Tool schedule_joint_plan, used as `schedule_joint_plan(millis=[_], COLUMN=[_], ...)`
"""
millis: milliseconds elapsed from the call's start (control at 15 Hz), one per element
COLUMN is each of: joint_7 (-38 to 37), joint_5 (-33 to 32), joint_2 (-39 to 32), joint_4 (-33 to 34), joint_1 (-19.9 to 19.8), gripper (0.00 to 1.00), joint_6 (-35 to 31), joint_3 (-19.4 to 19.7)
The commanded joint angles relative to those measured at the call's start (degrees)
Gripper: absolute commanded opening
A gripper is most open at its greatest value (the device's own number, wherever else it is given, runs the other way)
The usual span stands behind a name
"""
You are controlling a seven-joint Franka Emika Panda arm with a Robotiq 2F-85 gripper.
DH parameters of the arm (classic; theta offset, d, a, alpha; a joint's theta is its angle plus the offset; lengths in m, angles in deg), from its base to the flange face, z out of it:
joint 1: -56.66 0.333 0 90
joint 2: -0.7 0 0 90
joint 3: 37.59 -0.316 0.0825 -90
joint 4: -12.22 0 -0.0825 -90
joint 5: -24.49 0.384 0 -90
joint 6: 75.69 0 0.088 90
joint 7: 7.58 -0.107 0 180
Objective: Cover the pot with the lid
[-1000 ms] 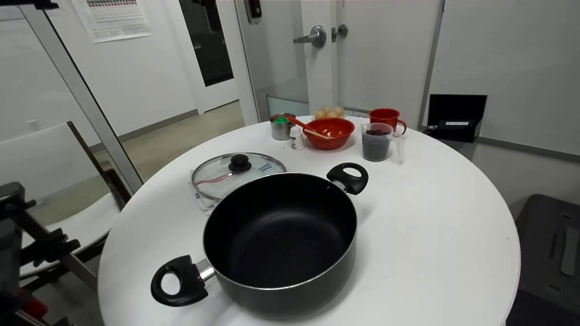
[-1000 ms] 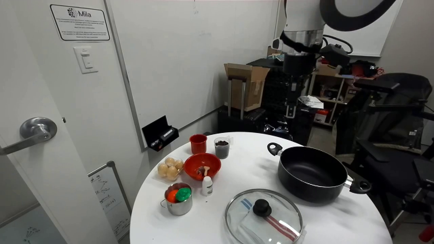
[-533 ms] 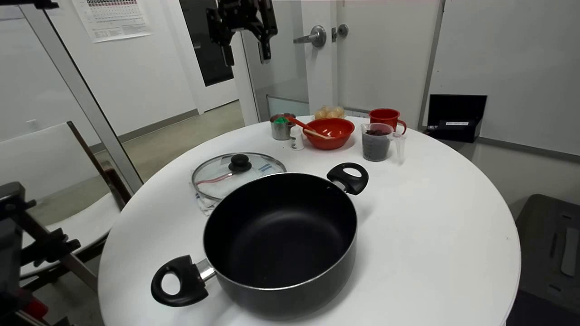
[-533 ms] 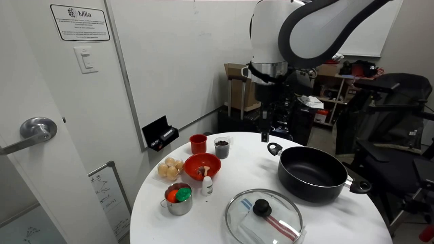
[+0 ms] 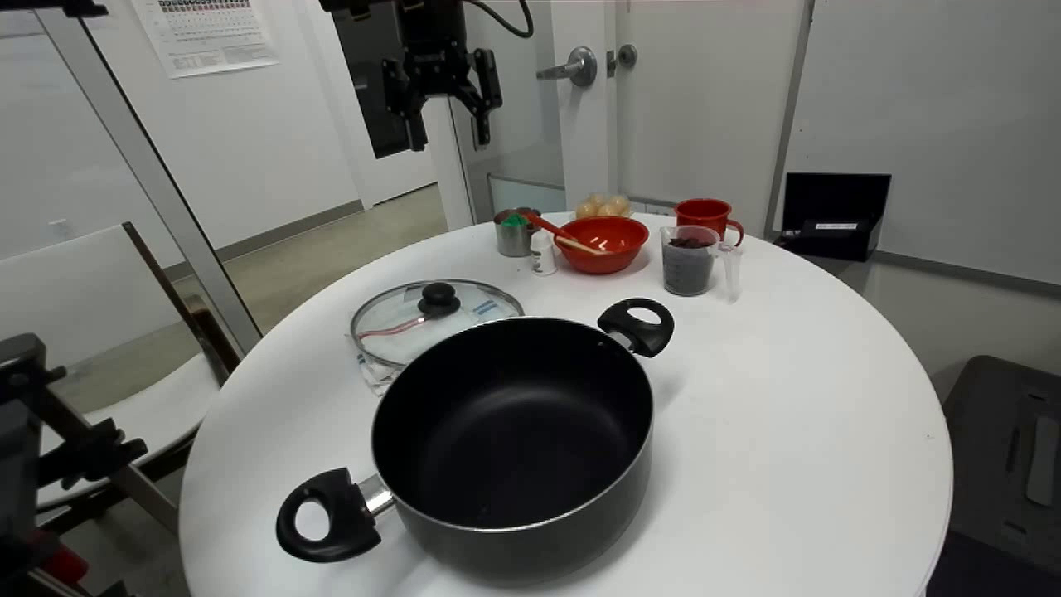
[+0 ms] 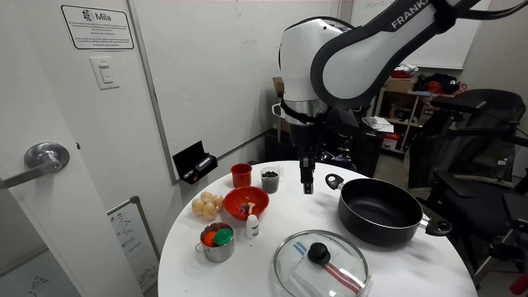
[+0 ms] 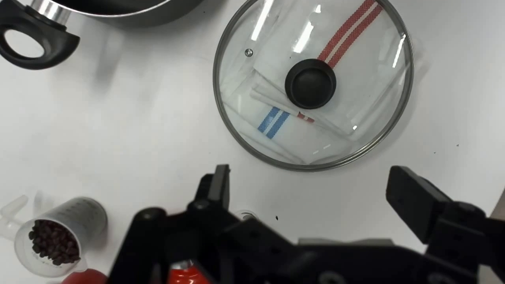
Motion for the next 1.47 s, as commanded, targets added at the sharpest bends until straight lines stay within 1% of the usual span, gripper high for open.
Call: schedule_joint_plan(millis=[0,533,933,1400], joint_7=[0.01,-2.82,-6.95,-9.68], joint_5=[-0.11,0.61,0.58,1.42], joint_2=[-0.93,-6.37,-9.00,-13.14], joint_4=[0.28,-0.87,-1.81,-0.37], joint_1=[0.28,1.67,3.07,3.49], gripper=[1.00,1.00,1.00,1.00], joint_6=[-0.60,-6.01,-8.64,-7.98], joint_3=[0.02,-0.40,0.14,0.25])
